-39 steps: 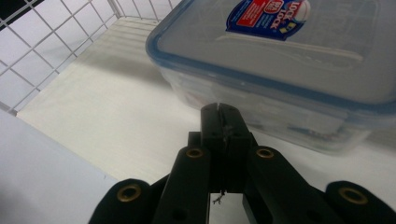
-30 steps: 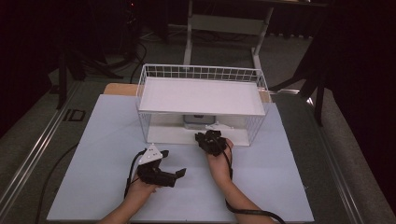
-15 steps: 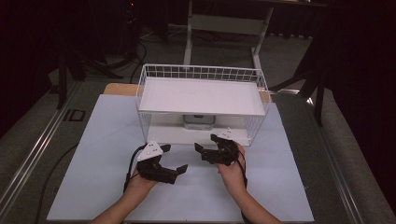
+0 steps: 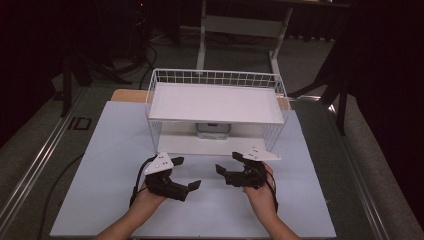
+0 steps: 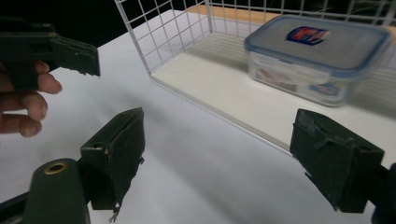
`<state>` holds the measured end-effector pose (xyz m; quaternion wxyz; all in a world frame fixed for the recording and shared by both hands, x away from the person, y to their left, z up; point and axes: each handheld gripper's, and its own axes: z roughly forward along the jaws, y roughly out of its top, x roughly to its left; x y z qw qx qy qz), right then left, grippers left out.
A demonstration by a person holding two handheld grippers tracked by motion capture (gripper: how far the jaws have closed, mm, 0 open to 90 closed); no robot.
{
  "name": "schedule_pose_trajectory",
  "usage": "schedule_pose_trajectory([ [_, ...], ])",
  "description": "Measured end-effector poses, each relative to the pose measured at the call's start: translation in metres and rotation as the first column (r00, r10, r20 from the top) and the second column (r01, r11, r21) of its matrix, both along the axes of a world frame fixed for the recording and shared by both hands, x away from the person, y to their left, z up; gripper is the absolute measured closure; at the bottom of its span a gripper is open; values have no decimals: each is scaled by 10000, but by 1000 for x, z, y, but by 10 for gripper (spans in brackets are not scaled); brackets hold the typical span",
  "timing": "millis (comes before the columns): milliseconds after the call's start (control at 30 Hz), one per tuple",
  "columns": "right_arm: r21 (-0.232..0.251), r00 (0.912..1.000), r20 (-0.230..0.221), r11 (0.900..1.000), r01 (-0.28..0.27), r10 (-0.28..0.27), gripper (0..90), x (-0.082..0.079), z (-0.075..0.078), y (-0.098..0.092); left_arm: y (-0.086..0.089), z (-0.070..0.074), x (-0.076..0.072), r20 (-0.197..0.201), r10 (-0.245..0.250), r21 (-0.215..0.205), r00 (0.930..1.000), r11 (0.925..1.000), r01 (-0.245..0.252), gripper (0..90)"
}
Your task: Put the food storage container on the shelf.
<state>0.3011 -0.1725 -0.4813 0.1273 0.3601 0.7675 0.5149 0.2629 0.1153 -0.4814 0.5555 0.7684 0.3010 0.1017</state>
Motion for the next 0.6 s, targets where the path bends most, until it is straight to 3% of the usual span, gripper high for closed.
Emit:
schedule_pose_trajectory([
  [267,-110,9998,136,9998,-143,145,180,-16,4,-19,16,-2,-9,-30,-49,-107,10000,9999,49,20],
  [433,-87,9995,234,9998,-188,190,181,-26,5,-31,30,-5,-15,-21,156,281,9999,9995,-155,20],
  [600,-32,9998,146,9999,-100,100,181,-35,2,-43,44,-7,-23,-69,353,271,9994,9990,-351,20],
])
